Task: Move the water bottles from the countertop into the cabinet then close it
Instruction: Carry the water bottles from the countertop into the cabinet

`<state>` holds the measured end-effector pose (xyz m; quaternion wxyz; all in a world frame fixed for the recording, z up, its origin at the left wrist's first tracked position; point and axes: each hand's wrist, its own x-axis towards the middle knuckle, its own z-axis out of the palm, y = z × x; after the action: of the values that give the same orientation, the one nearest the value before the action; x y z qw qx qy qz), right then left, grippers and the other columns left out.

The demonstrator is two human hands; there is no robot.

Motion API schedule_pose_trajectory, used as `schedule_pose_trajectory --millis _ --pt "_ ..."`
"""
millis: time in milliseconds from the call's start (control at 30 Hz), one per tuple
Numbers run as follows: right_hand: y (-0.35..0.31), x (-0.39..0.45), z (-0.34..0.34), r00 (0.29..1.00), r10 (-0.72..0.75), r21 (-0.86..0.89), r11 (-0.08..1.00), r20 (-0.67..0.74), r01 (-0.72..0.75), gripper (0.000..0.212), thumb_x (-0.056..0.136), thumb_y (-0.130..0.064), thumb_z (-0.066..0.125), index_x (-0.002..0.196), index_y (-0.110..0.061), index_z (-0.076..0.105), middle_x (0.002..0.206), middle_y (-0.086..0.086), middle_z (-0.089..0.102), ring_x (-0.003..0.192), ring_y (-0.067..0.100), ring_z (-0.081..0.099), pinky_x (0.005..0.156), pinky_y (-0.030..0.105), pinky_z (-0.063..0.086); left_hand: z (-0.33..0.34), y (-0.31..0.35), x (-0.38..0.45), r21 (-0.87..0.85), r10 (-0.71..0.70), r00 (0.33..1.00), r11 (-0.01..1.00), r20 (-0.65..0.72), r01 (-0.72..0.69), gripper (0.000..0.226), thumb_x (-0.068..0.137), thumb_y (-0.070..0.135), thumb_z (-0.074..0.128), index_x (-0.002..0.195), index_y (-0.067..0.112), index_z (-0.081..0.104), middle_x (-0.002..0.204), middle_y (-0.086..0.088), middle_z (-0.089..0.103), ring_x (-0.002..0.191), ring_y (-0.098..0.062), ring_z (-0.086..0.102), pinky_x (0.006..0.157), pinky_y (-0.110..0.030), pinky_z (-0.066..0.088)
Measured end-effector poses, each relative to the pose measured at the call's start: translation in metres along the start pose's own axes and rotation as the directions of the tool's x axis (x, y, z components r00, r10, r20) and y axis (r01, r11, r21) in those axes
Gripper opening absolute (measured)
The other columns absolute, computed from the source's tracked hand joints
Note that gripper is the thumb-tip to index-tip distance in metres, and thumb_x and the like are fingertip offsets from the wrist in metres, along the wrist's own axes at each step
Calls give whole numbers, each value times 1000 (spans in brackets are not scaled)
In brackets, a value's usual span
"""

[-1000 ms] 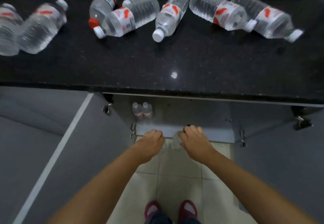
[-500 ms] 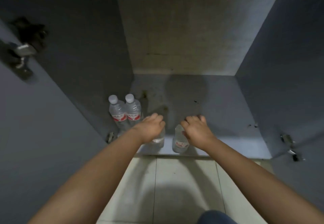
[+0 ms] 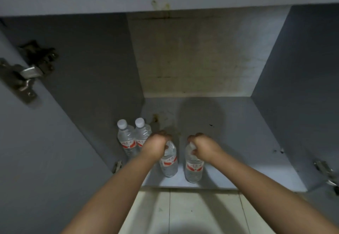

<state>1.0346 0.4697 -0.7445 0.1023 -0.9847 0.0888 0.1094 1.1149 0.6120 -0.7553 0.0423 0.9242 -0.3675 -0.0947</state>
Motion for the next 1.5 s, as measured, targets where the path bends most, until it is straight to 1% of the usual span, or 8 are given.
schedule_pose_trajectory --millis 233,500,733,900,1067,1167,1333,1500 --pt "-8 35 -13 1000 28 34 999 -1 -27 39 90 -13 58 128 -8 49 131 19 50 120 34 52 97 34 45 -18 -15 30 -69 -15 997 997 75 20 43 95 3 46 136 14 46 144 -11 47 128 -27 50 106 -34 42" --pt "-23 69 -13 995 -29 105 994 -96 39 32 90 -8 54 122 -3 55 127 21 55 119 34 53 94 32 44 -16 -39 51 -230 -12 1000 973 -1 11 47 101 3 36 147 11 30 156 -7 31 144 -19 29 113 -18 17" --pt "-26 85 -12 994 -27 147 988 -107 43 28 88 -8 55 115 1 57 122 22 59 115 31 54 89 30 43 -8 -50 57 -240 24 1000 971 -6 -24 39 97 -1 42 134 7 49 143 -11 49 133 -25 45 111 -30 34" --pt "-26 90 -9 993 -20 149 988 -118 37 31 89 -9 55 119 -3 55 122 21 56 115 32 54 90 31 43 -3 -55 58 -231 75 995 969 -66 -88 40 91 -5 47 127 8 56 140 -11 53 131 -23 48 110 -29 37" --pt "-28 86 -1 987 1 158 987 -158 24 43 91 -10 52 134 -11 45 125 23 53 116 35 54 92 33 45 -6 -45 53 -105 79 995 991 -54 -84 63 91 -6 42 149 13 25 159 -7 19 147 -20 22 119 -25 17" --pt "-31 82 4 987 24 155 988 -156 0 52 95 -12 47 144 -17 30 135 21 44 121 36 50 98 34 42 -6 -38 48 -75 29 999 997 -27 -31 69 94 -5 41 152 16 11 162 -5 4 147 -24 17 118 -26 18" --pt "-30 77 2 988 11 164 986 -157 15 50 94 -11 48 142 -12 34 135 21 46 122 36 49 98 33 41 -9 -31 44 -61 -61 998 996 -7 61 69 95 -3 41 151 12 4 162 -8 1 148 -26 15 118 -28 20" --pt "-27 80 -3 985 -9 193 980 -172 43 47 93 -9 48 139 -7 38 140 20 44 128 30 44 102 29 34 -5 -28 43 -34 -93 995 995 40 94 73 95 -1 43 150 5 -4 161 -13 -7 149 -29 1 121 -29 11"
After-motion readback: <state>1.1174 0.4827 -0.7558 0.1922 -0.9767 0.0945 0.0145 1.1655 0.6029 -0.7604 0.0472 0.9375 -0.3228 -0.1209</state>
